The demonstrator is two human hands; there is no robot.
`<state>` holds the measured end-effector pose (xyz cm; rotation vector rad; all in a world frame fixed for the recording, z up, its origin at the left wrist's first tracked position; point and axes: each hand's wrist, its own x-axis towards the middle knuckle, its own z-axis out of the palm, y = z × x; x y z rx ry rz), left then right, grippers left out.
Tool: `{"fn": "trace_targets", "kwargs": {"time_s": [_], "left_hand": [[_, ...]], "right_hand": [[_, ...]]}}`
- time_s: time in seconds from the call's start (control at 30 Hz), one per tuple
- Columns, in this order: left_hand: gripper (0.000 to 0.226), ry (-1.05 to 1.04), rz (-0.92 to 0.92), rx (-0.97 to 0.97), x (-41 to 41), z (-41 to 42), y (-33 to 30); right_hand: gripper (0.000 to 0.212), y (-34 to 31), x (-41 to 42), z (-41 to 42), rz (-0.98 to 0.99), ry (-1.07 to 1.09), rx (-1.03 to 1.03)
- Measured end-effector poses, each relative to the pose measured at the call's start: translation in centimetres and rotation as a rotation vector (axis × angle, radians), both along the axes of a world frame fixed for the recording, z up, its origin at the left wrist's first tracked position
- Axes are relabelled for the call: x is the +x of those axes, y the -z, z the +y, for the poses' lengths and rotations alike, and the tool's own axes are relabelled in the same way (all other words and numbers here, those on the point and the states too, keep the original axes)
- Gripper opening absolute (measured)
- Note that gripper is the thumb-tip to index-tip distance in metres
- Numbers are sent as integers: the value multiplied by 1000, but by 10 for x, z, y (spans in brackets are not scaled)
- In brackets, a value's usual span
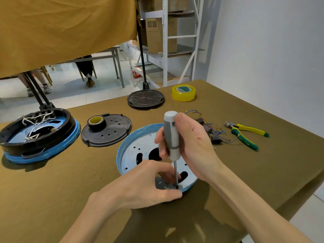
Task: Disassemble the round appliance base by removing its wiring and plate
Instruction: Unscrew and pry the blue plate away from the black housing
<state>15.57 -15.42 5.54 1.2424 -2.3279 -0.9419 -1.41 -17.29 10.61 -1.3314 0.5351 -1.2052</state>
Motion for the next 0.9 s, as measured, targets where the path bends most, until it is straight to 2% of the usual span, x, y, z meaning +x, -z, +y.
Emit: {"fn": "trace_targets", "kwargs": {"time_s": [0.07,0.13,0.27,0.43,0.6,0.67,0.8,0.9], "left_hand": [[44,-1,-102,-44,3,2,3],[46,-8,-148,-90,3,4,6],[44,-2,-165,-117,3,6,7],[38,11,-150,-194,0,11,8],[31,3,-112,-254,-5,11,10],[30,4,-97,-254,-6,11,12],[29,12,-116,-317,-5,12,15],[30,7,-127,-375,-7,14,15]], "right_hand": [[49,-1,2,0,-17,-63,65],[45,0,3,-1,-26,-54,55],[41,5,4,-4,27,109,-14],[54,4,-1,-9,-7,26,114],[49,7,-2,-14,5,159,81],[54,7,-4,-15,9,154,81],[66,7,-8,-19,-61,43,223],[67,6,-9,-24,-70,81,213]]}}
